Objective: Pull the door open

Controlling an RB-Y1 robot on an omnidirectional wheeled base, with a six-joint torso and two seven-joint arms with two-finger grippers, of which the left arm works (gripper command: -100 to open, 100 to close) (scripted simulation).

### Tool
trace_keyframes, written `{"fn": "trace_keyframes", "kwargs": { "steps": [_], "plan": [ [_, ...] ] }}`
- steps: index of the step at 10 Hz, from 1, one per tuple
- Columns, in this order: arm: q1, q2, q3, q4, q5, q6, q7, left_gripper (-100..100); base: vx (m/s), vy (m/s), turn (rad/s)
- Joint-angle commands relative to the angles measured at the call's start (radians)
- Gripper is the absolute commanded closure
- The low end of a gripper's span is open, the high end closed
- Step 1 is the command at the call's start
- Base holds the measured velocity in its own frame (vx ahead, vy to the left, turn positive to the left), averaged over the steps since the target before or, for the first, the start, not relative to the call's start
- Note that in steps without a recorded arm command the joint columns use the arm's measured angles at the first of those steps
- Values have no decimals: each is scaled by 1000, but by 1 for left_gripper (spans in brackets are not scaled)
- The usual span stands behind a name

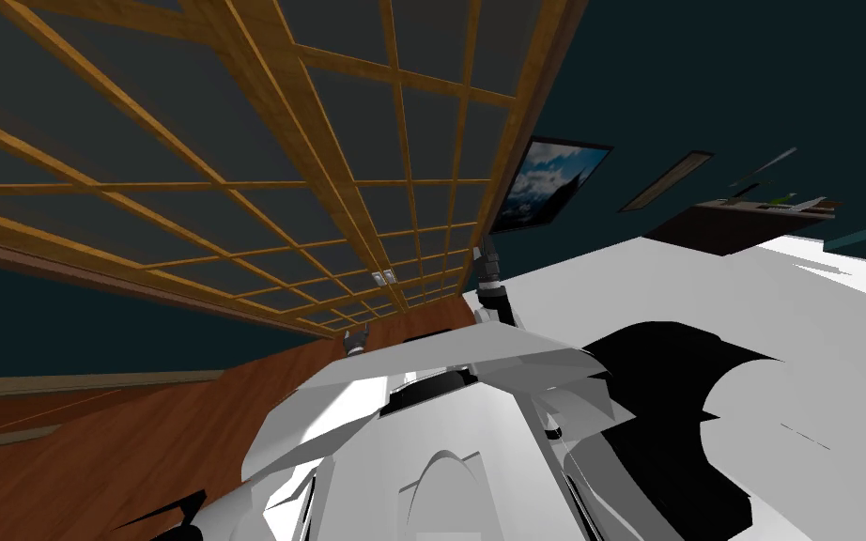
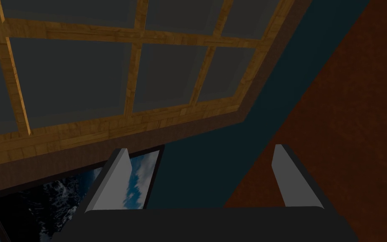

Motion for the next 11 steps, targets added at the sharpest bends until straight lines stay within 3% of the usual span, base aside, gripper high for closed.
{"fn": "trace_keyframes", "kwargs": {
  "steps": [1,4,5,7,11],
  "plan": [
    [-26,-7,-5,-6,-1,-1,-2,-100,171,44,-85],
    [-47,-13,-11,-11,-3,-3,-3,-100,138,18,-45],
    [-77,-22,-18,-18,-5,-6,-5,-100,107,26,-103],
    [-77,-22,-18,-23,-5,-6,-5,-100,83,24,-33],
    [-137,-39,-35,-36,-10,-13,-7,-100,148,19,-78]
  ]
}}
